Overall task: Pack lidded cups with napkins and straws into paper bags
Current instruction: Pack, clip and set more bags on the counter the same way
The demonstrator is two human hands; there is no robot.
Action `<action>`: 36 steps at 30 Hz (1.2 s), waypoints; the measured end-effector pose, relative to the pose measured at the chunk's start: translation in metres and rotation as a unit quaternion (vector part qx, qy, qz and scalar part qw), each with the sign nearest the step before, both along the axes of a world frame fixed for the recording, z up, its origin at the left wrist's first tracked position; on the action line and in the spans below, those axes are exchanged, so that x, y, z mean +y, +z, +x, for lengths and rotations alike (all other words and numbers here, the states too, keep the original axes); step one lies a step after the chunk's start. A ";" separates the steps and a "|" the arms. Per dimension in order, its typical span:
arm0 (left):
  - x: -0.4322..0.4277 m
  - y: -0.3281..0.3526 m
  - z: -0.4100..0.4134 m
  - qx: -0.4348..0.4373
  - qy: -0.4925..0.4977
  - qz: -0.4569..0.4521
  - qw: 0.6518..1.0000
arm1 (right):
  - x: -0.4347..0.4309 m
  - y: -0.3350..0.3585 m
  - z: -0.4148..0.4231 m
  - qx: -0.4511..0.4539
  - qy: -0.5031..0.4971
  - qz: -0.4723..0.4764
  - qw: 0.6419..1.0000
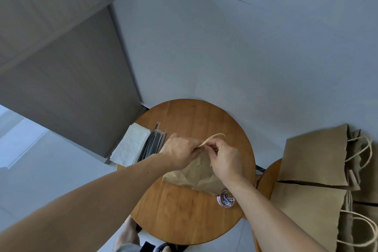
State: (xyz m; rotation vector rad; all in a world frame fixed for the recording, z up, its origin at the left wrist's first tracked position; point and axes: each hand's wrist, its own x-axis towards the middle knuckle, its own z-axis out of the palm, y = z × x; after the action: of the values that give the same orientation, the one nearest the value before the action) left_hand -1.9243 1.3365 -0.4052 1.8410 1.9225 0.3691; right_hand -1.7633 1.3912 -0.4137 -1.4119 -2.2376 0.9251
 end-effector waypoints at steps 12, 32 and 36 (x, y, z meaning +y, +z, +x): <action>-0.005 -0.008 0.000 -0.007 0.037 -0.001 0.999 | -0.002 -0.005 0.004 -0.080 0.054 0.040 0.995; -0.010 -0.015 0.004 -0.004 0.053 0.023 0.998 | -0.008 -0.006 0.010 -0.111 0.088 0.087 0.986; -0.011 -0.013 0.006 0.000 0.049 0.017 0.999 | -0.007 -0.003 0.011 -0.127 0.098 0.094 0.983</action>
State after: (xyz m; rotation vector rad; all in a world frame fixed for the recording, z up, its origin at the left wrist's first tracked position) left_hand -1.9185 1.3251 -0.4178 1.7710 2.0236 0.4371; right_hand -1.7522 1.3840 -0.4164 -1.3057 -2.6130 0.5946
